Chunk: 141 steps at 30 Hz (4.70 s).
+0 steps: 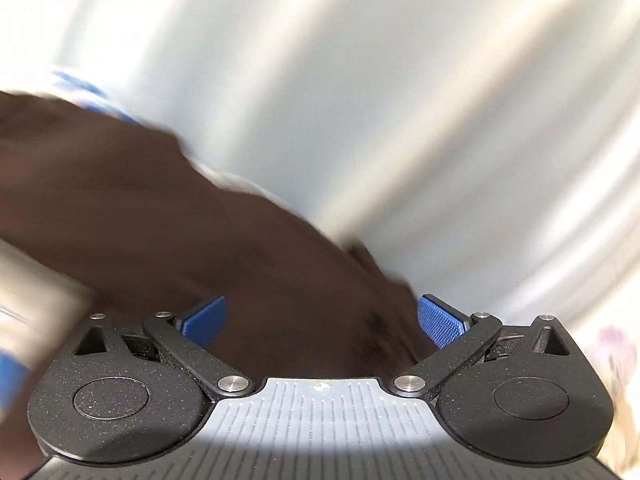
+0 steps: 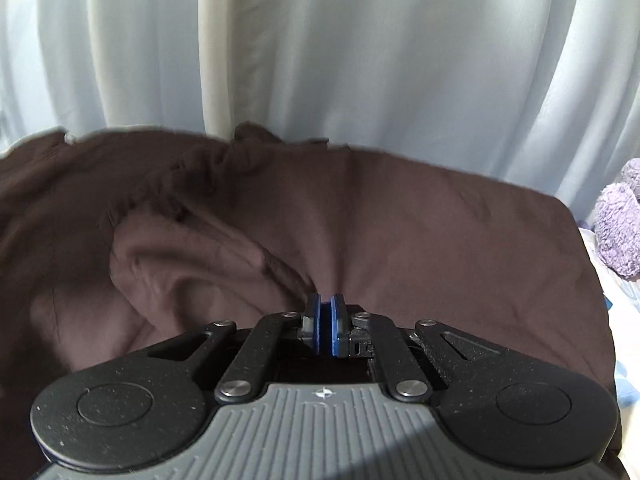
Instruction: Fold large clothes
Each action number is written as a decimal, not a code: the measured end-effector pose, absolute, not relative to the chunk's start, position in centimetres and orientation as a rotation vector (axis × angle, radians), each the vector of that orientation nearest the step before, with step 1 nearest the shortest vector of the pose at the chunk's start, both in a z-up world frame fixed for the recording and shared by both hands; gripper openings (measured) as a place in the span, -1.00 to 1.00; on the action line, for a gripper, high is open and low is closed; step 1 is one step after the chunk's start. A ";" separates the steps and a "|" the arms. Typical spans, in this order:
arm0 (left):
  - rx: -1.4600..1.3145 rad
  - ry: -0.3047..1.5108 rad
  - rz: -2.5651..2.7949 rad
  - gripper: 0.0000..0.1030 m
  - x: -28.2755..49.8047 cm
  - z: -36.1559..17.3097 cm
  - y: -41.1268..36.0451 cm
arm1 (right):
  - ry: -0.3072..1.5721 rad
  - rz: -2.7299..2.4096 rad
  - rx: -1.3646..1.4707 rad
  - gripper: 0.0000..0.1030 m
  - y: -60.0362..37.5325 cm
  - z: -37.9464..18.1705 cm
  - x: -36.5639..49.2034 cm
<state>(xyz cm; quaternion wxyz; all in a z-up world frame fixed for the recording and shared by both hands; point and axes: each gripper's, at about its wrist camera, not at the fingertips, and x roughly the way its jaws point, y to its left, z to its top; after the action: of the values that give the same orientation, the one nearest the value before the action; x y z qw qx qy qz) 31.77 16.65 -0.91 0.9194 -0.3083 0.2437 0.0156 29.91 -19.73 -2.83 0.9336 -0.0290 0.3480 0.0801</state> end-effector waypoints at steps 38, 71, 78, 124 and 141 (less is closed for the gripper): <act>-0.644 0.238 0.137 -0.75 30.9 2.8 31.8 | 0.669 0.699 0.150 -0.90 6.1 -4.7 34.0; -0.361 0.491 0.156 -0.26 31.8 -4.1 15.7 | 0.605 0.618 0.652 -0.64 -10.4 4.0 35.3; -0.453 0.599 0.157 -0.74 32.7 -5.1 17.3 | 0.415 0.510 0.598 -0.65 -18.9 8.4 28.8; -0.125 0.522 0.013 0.78 37.0 -0.3 8.7 | 0.395 0.102 0.306 -0.03 -25.4 1.5 28.3; 0.006 0.624 -0.040 0.86 40.1 -8.5 6.4 | 0.592 0.199 -0.026 -0.94 -18.9 -3.8 31.9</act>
<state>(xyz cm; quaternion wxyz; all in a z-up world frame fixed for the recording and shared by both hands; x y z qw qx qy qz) 40.07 6.45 -8.55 0.9515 0.0028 0.3071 -0.0197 31.92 -18.95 -3.85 0.9516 -0.0130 0.2911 0.0980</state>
